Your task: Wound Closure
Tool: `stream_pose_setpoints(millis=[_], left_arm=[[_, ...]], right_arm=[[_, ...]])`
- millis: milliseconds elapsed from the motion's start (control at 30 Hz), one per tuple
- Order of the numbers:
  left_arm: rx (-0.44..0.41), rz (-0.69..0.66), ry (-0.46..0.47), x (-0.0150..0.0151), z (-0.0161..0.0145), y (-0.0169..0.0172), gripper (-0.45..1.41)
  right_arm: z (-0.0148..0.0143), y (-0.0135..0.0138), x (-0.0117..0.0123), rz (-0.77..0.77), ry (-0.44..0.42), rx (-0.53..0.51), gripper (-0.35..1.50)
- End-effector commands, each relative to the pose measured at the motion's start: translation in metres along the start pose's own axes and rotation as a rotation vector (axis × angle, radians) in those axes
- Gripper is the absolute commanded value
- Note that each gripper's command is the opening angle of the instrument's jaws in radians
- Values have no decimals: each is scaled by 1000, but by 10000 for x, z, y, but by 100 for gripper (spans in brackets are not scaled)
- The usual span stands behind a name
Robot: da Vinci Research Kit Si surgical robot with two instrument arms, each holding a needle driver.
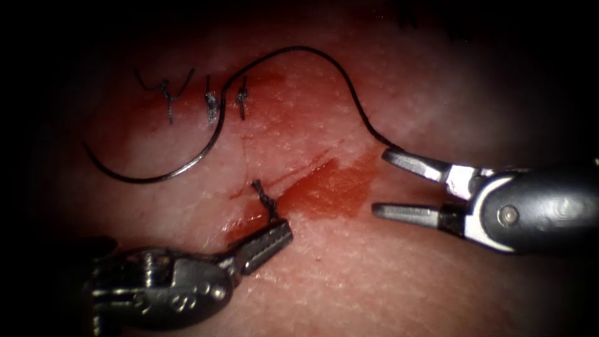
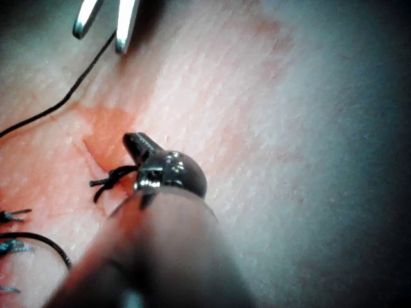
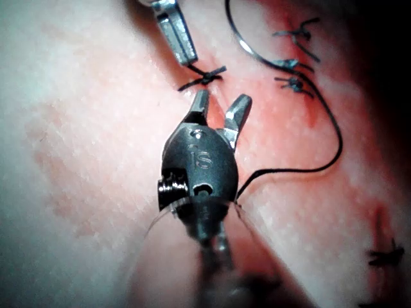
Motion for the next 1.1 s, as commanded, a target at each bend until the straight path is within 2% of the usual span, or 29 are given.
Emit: stream_pose_setpoints(millis=[33, 200, 267, 300, 400, 533, 567, 767, 1100], left_arm=[[-13, -1, 8, -2, 5, 6, -45], [-51, 3, 58, -5, 4, 3, -45], [-63, 5, 75, -5, 4, 3, -45], [-67, 6, 82, -5, 4, 3, -45], [-82, 15, 104, -5, 4, 3, -45], [-103, 45, 136, -5, 4, 3, -45], [-106, 58, 140, -5, 4, 3, -45], [-117, 85, 156, -2, 2, 2, -45], [-140, 103, 165, 0, -1, 3, -45]], right_arm=[[21, -3, -15, -21, 41, 29, 21], [45, -11, -45, -57, 201, 85, 21], [54, -15, -53, -54, 236, 81, 32], [58, -16, -55, -55, 242, 79, 44], [68, -20, -57, -64, 245, 79, 56], [81, -30, -55, -75, 256, 82, 61], [84, -32, -54, -77, 256, 81, 68], [99, -37, -52, -85, 202, 81, 86], [115, -36, -50, -102, 189, 57, 90]])
